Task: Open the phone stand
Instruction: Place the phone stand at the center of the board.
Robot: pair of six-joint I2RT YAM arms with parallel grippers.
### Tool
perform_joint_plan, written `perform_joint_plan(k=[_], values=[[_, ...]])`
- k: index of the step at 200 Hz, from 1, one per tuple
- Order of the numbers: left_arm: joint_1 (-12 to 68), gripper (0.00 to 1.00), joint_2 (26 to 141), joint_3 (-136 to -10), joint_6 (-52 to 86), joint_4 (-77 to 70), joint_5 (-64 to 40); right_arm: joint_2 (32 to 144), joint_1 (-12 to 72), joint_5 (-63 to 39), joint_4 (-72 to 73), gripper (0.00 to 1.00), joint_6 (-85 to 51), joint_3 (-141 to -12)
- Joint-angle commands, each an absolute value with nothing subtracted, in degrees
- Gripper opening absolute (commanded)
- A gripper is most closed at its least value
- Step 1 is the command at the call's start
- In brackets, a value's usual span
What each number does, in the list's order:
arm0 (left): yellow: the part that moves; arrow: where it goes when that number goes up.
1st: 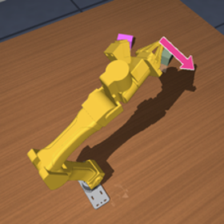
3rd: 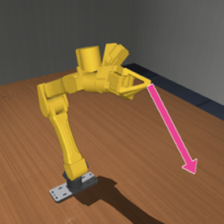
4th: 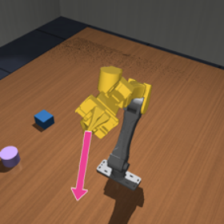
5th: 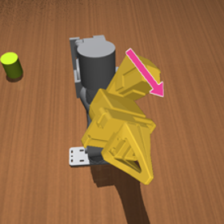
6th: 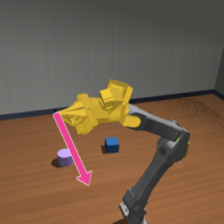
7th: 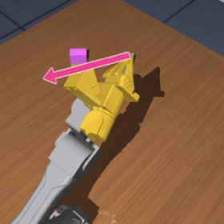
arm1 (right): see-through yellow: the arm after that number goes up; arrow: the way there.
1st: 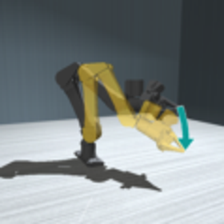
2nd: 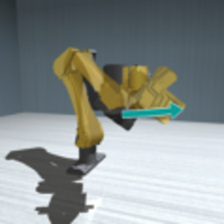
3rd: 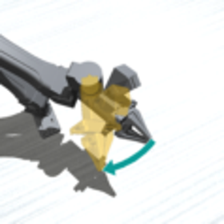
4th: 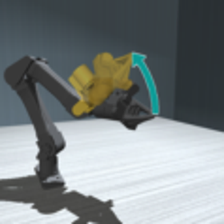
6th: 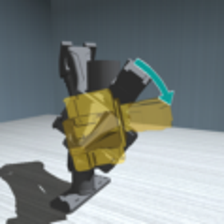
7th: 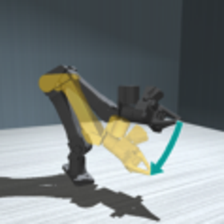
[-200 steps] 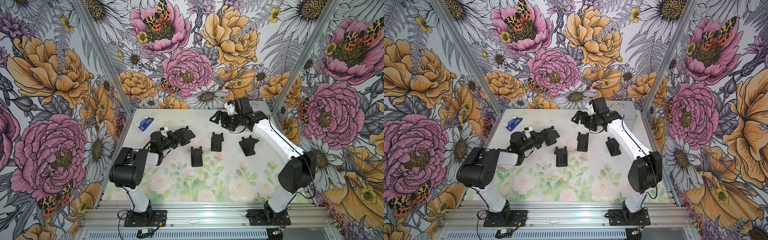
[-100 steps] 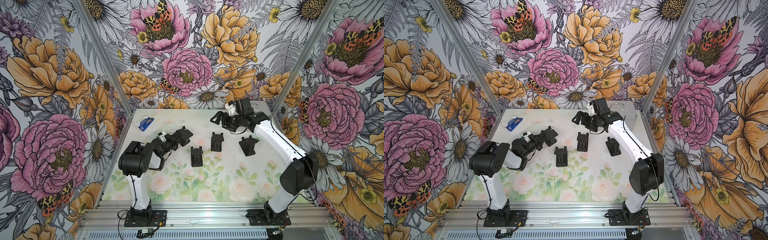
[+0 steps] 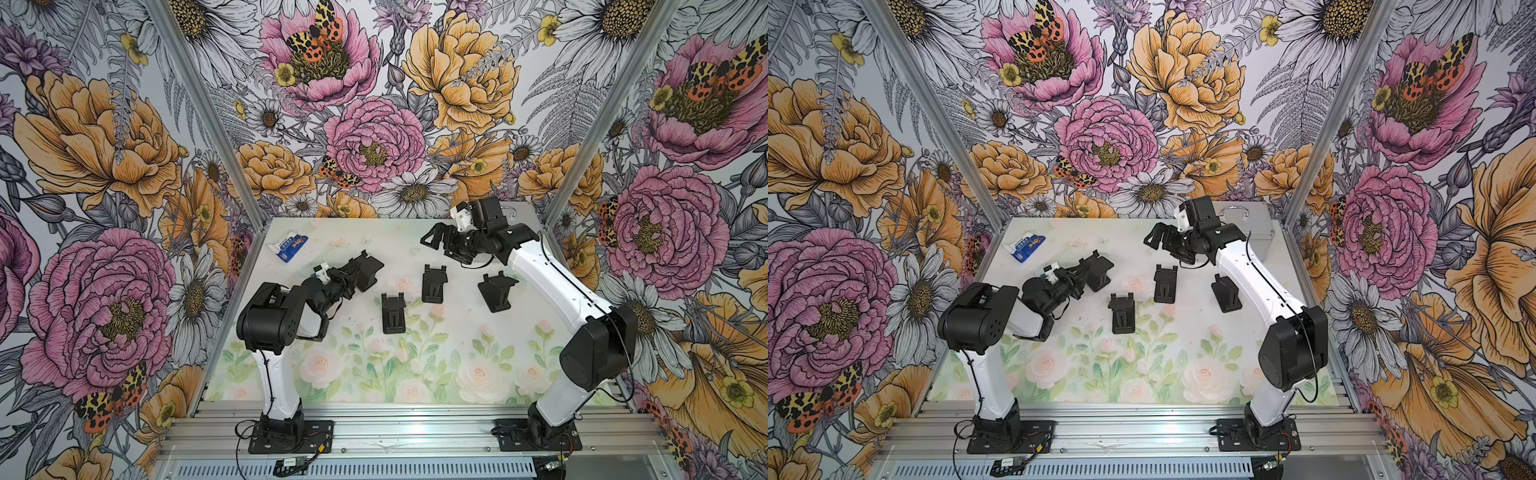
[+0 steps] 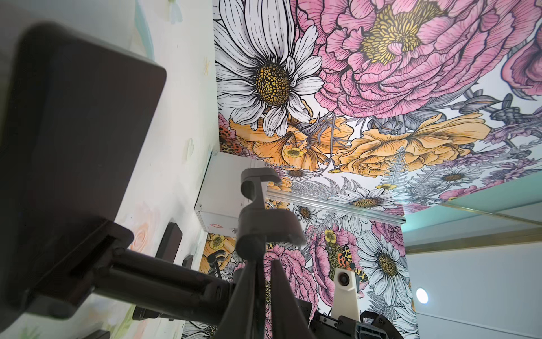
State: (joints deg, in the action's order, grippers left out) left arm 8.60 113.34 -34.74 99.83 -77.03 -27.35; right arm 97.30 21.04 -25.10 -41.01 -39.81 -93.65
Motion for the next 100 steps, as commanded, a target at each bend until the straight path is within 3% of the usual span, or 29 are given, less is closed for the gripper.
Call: perform_joint_plan(k=[1,55,79,100], values=[[7.7,0.14,113.0,-35.5,101.1,-80.7,-26.1,96.3,21.3,-23.7,-39.4,0.99,-39.8,-92.9],[7.6,0.15,114.8,-34.7,102.5,-80.7,-25.1,95.8,21.4,-23.3,-38.5,0.99,-40.2,-91.7],[7.4,0.21,115.0,-34.4,103.0,-80.8,-25.2,95.7,21.4,-23.3,-38.3,0.99,-40.2,-91.6],[6.8,0.33,114.8,-33.5,102.9,-80.8,-25.2,95.6,21.5,-23.1,-38.3,0.99,-40.0,-91.8]])
